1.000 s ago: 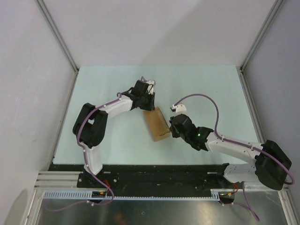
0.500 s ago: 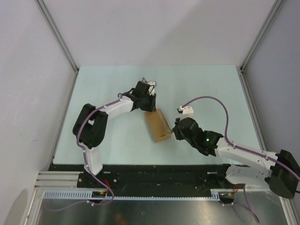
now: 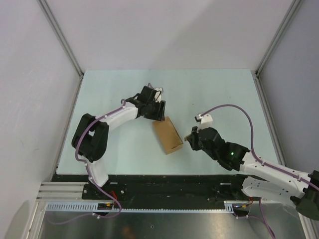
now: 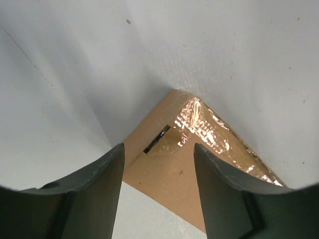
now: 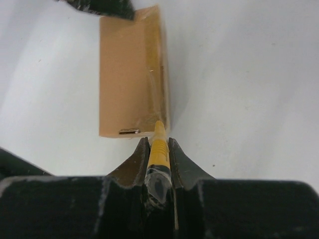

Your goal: Unpack the express box

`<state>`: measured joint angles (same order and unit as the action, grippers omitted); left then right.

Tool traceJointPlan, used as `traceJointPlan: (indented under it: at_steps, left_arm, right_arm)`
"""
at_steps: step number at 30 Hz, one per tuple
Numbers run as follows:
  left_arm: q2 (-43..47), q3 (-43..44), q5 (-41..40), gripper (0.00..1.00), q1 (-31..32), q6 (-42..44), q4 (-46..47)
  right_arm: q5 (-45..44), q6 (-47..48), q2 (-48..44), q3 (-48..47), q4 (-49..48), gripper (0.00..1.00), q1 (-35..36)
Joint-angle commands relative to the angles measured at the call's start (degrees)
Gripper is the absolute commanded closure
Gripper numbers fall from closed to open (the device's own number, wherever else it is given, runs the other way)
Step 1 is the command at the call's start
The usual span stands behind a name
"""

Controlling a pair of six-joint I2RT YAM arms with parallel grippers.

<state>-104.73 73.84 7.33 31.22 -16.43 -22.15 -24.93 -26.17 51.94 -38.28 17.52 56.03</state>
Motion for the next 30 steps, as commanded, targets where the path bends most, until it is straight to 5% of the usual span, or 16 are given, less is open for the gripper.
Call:
traceJointPlan:
  at_steps: [1, 11, 23, 30]
  left_arm:
    - [4.62, 2.44, -1.01, 0.36, -1.42, -0.88, -0.87]
    - [3.75, 4.20, 2.86, 0.29, -8.02, -4.84, -0.79]
    - [-1.08, 9.47, 6.28, 0.28, -8.63, -3.18, -0.70]
    - [-13.82, 21.40, 15.84, 0.38, -7.67, -5.11, 1.67]
  right_arm:
    - [9.27, 6.12, 2.80, -0.13, -5.38, 1.00, 1.01]
    - [20.18, 15.62, 19.32, -3.37, -14.80, 1.00, 8.83]
    - [2.89, 11.15, 28.30, -5.57, -18.93, 1.00, 5.94]
    - [-1.44, 7.72, 27.69, -4.26, -16.04, 1.00, 1.81]
